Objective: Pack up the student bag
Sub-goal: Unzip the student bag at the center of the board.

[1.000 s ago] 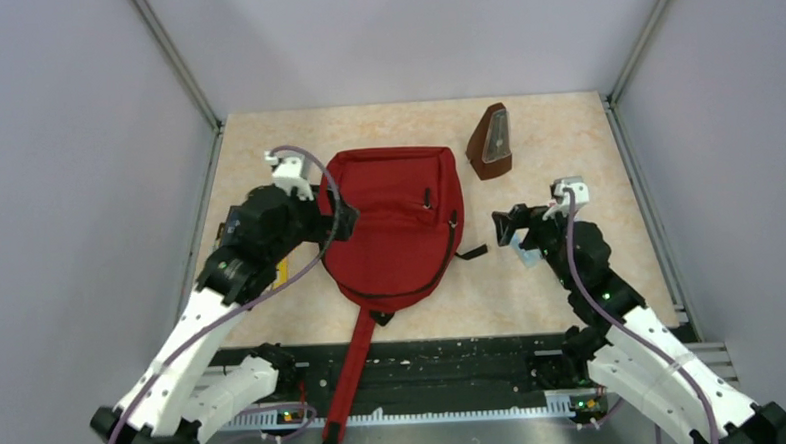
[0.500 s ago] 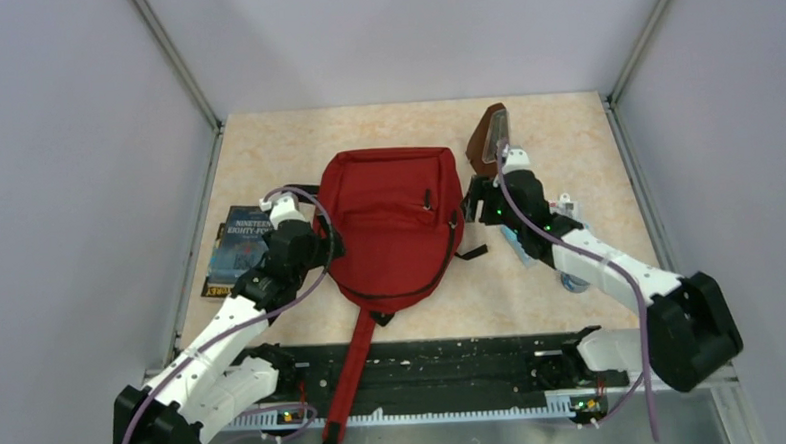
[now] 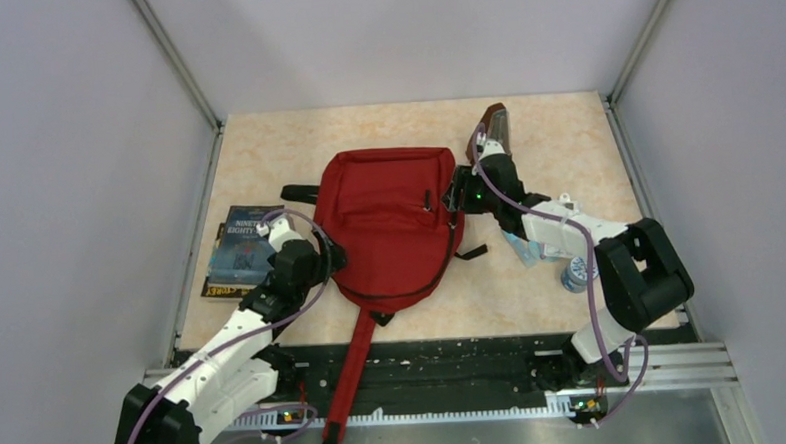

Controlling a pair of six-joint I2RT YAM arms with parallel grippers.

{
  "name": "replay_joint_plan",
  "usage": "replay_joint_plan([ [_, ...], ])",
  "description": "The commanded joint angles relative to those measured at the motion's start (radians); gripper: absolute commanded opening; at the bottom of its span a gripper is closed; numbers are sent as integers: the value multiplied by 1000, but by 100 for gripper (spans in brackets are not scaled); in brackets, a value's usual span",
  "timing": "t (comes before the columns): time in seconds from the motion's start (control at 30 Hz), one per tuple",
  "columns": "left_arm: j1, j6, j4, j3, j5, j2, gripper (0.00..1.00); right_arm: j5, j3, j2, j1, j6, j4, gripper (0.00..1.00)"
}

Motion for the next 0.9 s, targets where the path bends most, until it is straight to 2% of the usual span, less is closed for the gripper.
replay_joint_plan([
  [0.0,6,-60,89,-28,24,-14,97,-68,-11,-4,-2,49,74,54],
  [0.13,5,-68,83,-38,25,-22,95,-59,-15,5,7,53,49,51],
  [0.4,6,-85,102,-65,40,-24,80,9,-82,-63,34,57,57,47],
  [0.5,7,-83,104,-67,46,-23,73,6,-99,-79,39,64,54,47],
  [0.87,5,-91,100,-73,65,-20,60,-44,-147,-105,54,111,80,44],
])
